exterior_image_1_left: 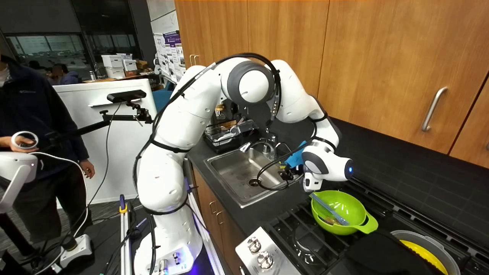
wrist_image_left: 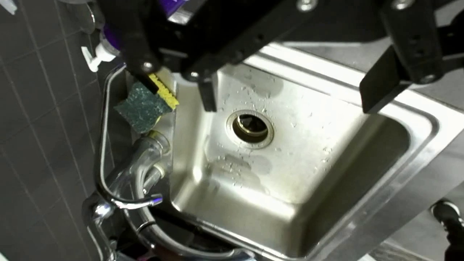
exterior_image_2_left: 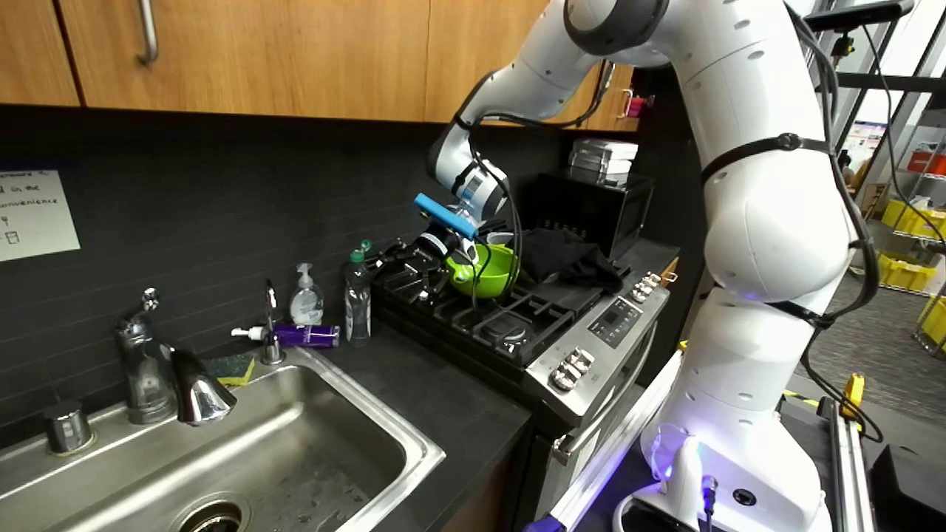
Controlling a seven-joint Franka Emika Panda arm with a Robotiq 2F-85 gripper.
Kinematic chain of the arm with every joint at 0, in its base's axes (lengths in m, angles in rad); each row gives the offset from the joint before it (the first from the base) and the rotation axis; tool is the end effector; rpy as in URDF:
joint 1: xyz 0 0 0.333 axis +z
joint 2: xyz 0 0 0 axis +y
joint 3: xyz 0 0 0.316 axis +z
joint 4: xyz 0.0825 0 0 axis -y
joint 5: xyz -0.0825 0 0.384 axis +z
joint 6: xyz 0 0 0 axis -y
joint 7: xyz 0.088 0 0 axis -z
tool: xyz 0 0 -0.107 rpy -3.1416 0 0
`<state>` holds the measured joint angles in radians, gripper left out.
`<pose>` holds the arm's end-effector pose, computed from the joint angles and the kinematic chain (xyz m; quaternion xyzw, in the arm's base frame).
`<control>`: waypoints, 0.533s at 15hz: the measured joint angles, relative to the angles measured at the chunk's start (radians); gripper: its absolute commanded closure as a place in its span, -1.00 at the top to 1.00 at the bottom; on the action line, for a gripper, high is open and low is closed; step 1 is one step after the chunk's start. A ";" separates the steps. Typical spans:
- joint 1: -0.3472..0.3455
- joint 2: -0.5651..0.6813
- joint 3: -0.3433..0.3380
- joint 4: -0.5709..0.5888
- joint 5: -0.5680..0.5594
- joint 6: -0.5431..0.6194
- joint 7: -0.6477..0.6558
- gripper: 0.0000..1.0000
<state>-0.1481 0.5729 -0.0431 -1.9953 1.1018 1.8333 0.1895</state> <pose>0.5520 -0.0340 0.1601 -0.7282 0.4551 0.3034 0.4129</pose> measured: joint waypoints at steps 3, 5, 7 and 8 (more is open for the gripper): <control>-0.033 0.052 -0.020 0.052 0.025 -0.125 0.003 1.00; -0.053 0.081 -0.034 0.086 0.051 -0.193 0.016 1.00; -0.074 0.107 -0.046 0.120 0.106 -0.243 0.034 1.00; -0.086 0.119 -0.049 0.136 0.142 -0.268 0.043 1.00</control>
<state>-0.2340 0.6922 -0.0921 -1.8594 1.2441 1.5652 0.2328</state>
